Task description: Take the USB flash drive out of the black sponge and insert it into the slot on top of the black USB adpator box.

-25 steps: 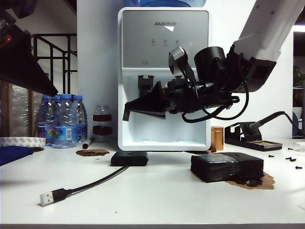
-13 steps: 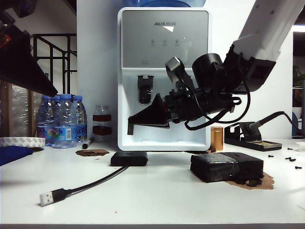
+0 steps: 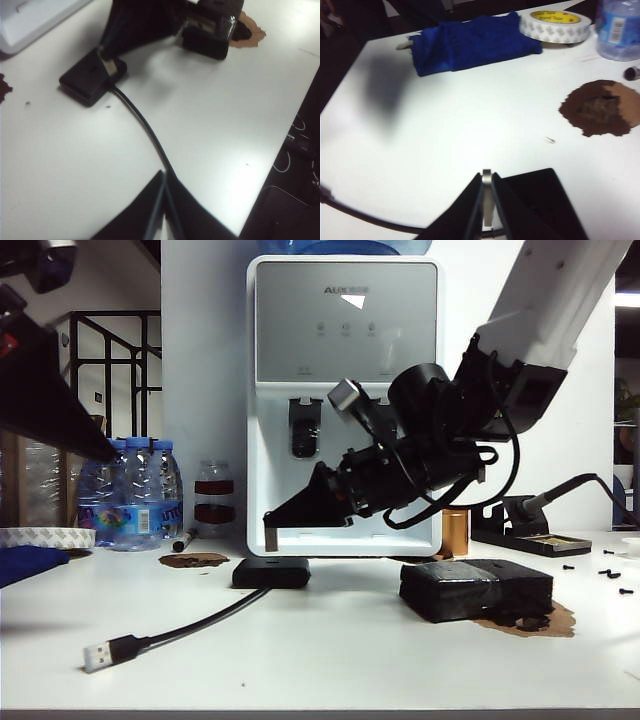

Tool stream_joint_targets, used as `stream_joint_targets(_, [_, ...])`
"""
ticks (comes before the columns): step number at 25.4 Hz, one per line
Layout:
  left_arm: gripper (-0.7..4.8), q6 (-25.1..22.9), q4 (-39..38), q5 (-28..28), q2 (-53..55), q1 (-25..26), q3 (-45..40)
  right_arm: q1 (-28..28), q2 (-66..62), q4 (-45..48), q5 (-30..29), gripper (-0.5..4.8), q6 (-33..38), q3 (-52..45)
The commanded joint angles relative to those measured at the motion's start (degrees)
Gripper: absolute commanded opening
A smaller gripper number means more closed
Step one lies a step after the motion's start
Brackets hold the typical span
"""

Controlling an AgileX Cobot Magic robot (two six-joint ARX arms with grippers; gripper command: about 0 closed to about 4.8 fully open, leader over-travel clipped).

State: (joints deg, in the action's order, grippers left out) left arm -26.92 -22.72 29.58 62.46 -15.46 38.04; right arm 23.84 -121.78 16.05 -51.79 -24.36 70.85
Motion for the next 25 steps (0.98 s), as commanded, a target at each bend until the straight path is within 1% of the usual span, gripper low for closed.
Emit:
stream_joint_targets(1, [-0.05,-0.31,0.96,0.31,-0.15,-0.02,-0.24,-0.04,0.28,-0.46,-0.61,-0.02,-4.90,0.35])
stream_joint_targets(8, [-0.05,-1.38,2.45,1.77,-0.15,-0.02,-0.24,-0.09,0.28,-0.17,-1.05,-0.02,-9.94,0.37])
stream_joint_targets(10, [-0.05,-1.68,2.86,2.82,-0.15,-0.02,-0.24,-0.11,0.26,-0.04,0.50,-0.02,-11.56,0.37])
stream_joint_targets(11, [-0.05,-1.79,3.06,2.97,-0.15,-0.02,-0.24,-0.26,0.26,-0.04,0.92,-0.02,-11.89,0.37])
stream_joint_targets(13, [-0.05,-3.54,3.32,2.47,-0.15,-0.02,-0.24,-1.16,0.26,-0.15,0.59,-0.02,-10.40,1.03])
stream_joint_targets(14, [-0.05,-3.78,3.63,1.73,-0.15,-0.02,-0.24,-1.51,0.26,-0.07,-0.24,-0.02,-10.14,1.22])
stream_joint_targets(18, [-0.05,-3.72,5.29,-2.19,-0.15,-0.02,-0.24,-3.67,0.11,-0.02,-6.84,-0.02,-7.32,3.28])
stream_joint_targets(20, [-0.05,-3.37,5.73,-2.67,-0.15,-0.02,-0.24,-4.26,-0.26,-0.04,-10.21,-0.02,-6.08,4.42])
stream_joint_targets(21, [-0.05,-2.60,5.86,-2.64,-0.15,-0.02,-0.24,-4.39,-0.57,0.02,-12.63,-0.02,-5.20,4.96])
stream_joint_targets(23, [-0.05,-1.27,5.86,-2.64,-0.15,-0.02,-0.24,-4.37,-1.66,-0.02,-15.58,-0.02,-4.68,6.03])
stream_joint_targets(25, [-0.05,0.17,5.86,-2.60,-0.15,-0.02,-0.24,-3.82,-3.50,0.00,-16.72,-0.02,-4.59,6.88])
